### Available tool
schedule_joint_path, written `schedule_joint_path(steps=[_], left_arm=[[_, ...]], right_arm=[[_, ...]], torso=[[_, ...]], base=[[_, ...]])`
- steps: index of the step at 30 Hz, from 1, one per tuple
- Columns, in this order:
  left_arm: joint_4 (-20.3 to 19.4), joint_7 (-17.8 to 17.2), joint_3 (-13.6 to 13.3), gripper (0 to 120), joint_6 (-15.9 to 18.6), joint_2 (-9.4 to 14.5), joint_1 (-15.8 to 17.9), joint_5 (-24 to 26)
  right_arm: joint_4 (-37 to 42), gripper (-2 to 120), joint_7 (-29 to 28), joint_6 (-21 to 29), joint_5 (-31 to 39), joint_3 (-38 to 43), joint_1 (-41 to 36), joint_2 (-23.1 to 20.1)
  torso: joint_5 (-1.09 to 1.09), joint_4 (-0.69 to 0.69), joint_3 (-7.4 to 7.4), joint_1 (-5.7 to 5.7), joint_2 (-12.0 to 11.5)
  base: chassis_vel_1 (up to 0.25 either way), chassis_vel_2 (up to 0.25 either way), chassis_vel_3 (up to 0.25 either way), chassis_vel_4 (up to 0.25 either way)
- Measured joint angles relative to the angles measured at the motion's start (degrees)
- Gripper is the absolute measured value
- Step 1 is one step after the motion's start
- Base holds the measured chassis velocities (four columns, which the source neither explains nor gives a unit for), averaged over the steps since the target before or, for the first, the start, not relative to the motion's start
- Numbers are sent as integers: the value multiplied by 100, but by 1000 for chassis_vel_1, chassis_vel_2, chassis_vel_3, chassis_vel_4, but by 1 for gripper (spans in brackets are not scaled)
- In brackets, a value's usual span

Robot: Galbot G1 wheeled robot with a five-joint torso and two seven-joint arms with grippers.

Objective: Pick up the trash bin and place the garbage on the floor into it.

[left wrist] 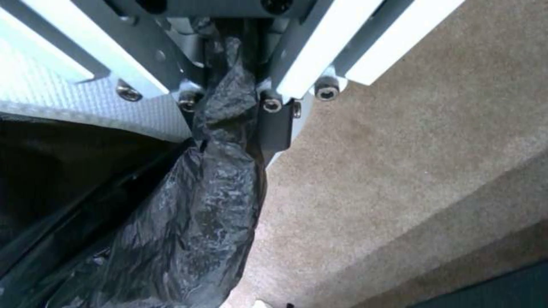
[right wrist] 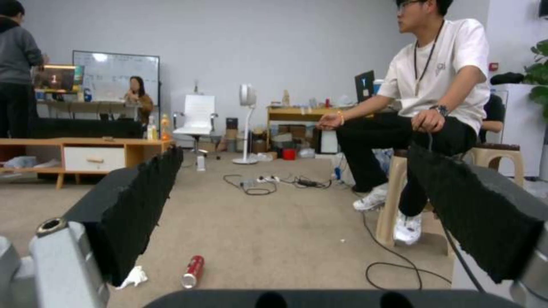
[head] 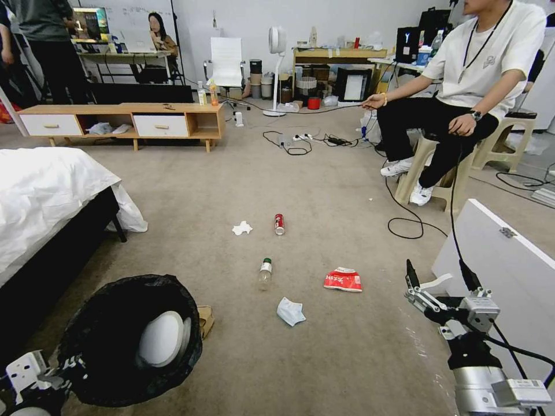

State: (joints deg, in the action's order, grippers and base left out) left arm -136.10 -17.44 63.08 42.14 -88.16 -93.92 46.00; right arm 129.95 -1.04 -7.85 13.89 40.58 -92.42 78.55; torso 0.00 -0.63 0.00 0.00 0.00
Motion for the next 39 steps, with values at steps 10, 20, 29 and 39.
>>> schedule_joint_path(steps=[10, 20, 29, 39], left_arm=[[0, 8, 62, 2, 0, 14, -16, 31], [3, 23, 116, 2, 0, 27, -48, 68], [-36, 86, 116, 2, 0, 18, -81, 59], [-88, 92, 112, 2, 0, -6, -135, 27]], right_arm=[[1, 100, 0, 0, -3, 16, -14, 9], [17, 100, 6, -9, -24, 9, -47, 29], [55, 100, 10, -25, -29, 30, -88, 25], [82, 100, 16, -45, -36, 29, -127, 27]], torso=[[0, 0, 0, 0, 0], [0, 0, 0, 0, 0], [0, 0, 0, 0, 0], [0, -1, 0, 0, 0]], base=[[0, 0, 0, 0], [0, 0, 0, 0], [0, 0, 0, 0], [11, 7, 8, 5]])
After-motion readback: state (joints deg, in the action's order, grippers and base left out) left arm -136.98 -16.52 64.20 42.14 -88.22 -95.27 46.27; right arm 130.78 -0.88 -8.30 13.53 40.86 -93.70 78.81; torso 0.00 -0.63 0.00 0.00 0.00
